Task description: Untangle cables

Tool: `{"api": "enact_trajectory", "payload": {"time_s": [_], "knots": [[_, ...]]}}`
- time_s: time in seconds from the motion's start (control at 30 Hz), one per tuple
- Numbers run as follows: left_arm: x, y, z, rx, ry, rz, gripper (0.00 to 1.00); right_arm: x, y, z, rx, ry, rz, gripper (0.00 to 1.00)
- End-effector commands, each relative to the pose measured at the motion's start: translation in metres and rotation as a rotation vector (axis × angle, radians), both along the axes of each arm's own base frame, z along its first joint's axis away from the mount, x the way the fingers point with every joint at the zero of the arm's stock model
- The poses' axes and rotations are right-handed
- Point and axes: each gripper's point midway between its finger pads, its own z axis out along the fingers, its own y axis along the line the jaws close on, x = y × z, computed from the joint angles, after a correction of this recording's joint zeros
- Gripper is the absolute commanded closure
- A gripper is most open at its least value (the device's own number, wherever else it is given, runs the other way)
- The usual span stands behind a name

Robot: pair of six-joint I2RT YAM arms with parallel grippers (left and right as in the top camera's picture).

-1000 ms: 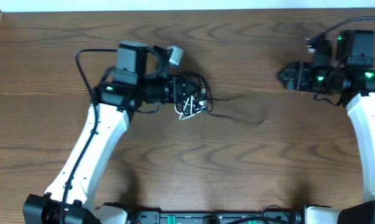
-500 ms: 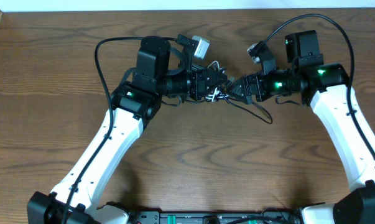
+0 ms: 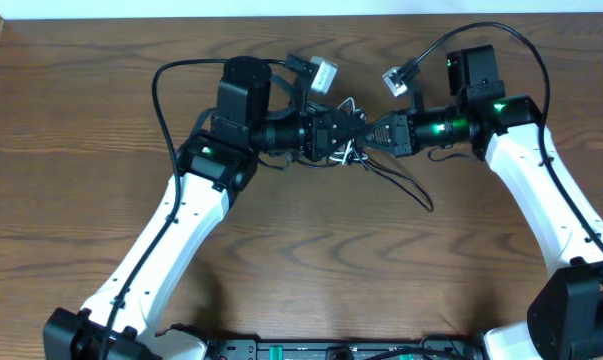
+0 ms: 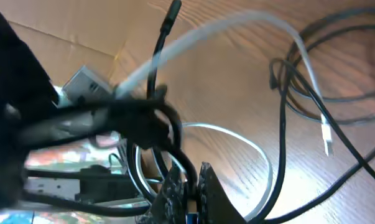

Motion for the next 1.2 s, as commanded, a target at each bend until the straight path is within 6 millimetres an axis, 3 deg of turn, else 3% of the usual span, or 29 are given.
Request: {"api": "enact_trajectory", "payload": {"time_s": [0.0,0.03,0.07,0.1,0.2,0.23,0.27,0.3,0.33,0.37,0.43,0.47,0.5,0.53,0.63,0.7,0.77,0.87,0.9,0.93,0.97,1.03,1.1,1.17], "knots": [[0.016,0.029,0.003,0.004,0.01,0.075,0.84,0.016,-0.039,-0.046,-0.302,0.025,-0.158,0.99],[0.02,0.039,-0.004,0.026,0.033,0.105,0.84,0.021,-0.063,-0.061,-0.432,0.052,-0.249,0.99],[0.027,0.057,-0.022,0.09,0.08,0.175,0.84,0.027,-0.103,-0.076,-0.604,0.097,-0.398,0.99],[0.033,0.081,-0.048,0.208,0.117,0.264,0.84,0.028,-0.124,-0.081,-0.679,0.113,-0.466,0.99],[0.033,0.136,-0.099,0.498,0.213,0.46,0.9,0.035,-0.158,-0.083,-0.727,0.122,-0.555,0.99],[0.03,0.143,-0.105,0.542,0.231,0.481,0.9,0.037,-0.164,-0.083,-0.73,0.124,-0.572,0.99],[0.023,0.145,-0.11,0.558,0.265,0.474,0.9,0.038,-0.163,-0.082,-0.719,0.123,-0.572,0.99],[0.017,0.141,-0.111,0.54,0.293,0.45,0.86,0.039,-0.147,-0.078,-0.639,0.121,-0.532,0.99],[0.013,0.135,-0.11,0.518,0.311,0.425,0.83,0.04,-0.122,-0.068,-0.517,0.086,-0.431,0.99],[0.009,0.129,-0.107,0.494,0.319,0.396,0.73,0.038,-0.088,-0.048,-0.334,0.016,-0.281,0.99],[0.005,0.12,-0.106,0.485,0.316,0.366,0.57,0.039,-0.056,-0.019,-0.139,-0.056,-0.181,0.99],[0.004,0.118,-0.106,0.486,0.315,0.359,0.49,0.04,-0.05,-0.013,-0.107,-0.076,-0.161,0.99],[0.0,0.111,-0.107,0.489,0.311,0.337,0.31,0.041,-0.037,-0.001,-0.042,-0.103,-0.131,0.99],[-0.004,0.101,-0.106,0.473,0.314,0.3,0.26,0.042,-0.03,0.006,-0.013,-0.121,-0.116,0.99],[-0.011,0.064,-0.112,0.392,0.354,0.166,0.26,0.039,-0.022,0.007,-0.007,-0.119,-0.103,0.99],[-0.007,0.055,-0.123,0.388,0.398,0.169,0.25,0.039,-0.021,0.006,-0.007,-0.118,-0.1,0.99],[-0.003,0.045,-0.129,0.37,0.411,0.161,0.27,0.039,-0.021,0.006,-0.008,-0.119,-0.101,0.99],[0.008,0.025,-0.119,0.307,0.322,0.121,0.32,0.038,-0.02,0.006,-0.007,-0.118,-0.098,0.99],[0.012,0.023,-0.116,0.3,0.296,0.125,0.53,0.038,-0.02,0.006,-0.008,-0.115,-0.097,0.99],[0.016,0.022,-0.113,0.291,0.279,0.128,0.88,0.037,-0.021,0.005,-0.012,-0.111,-0.099,0.99],[0.018,0.024,-0.113,0.288,0.276,0.134,0.92,0.04,-0.026,-0.001,-0.049,-0.107,-0.125,0.99],[0.018,0.03,-0.116,0.296,0.297,0.145,0.92,0.05,-0.048,-0.021,-0.18,-0.06,-0.24,0.99],[0.022,0.051,-0.126,0.351,0.319,0.198,0.93,0.056,-0.087,-0.046,-0.363,-0.005,-0.381,0.99],[0.034,0.102,-0.137,0.481,0.346,0.384,0.93,0.058,-0.149,-0.068,-0.567,0.098,-0.615,0.99]]}}
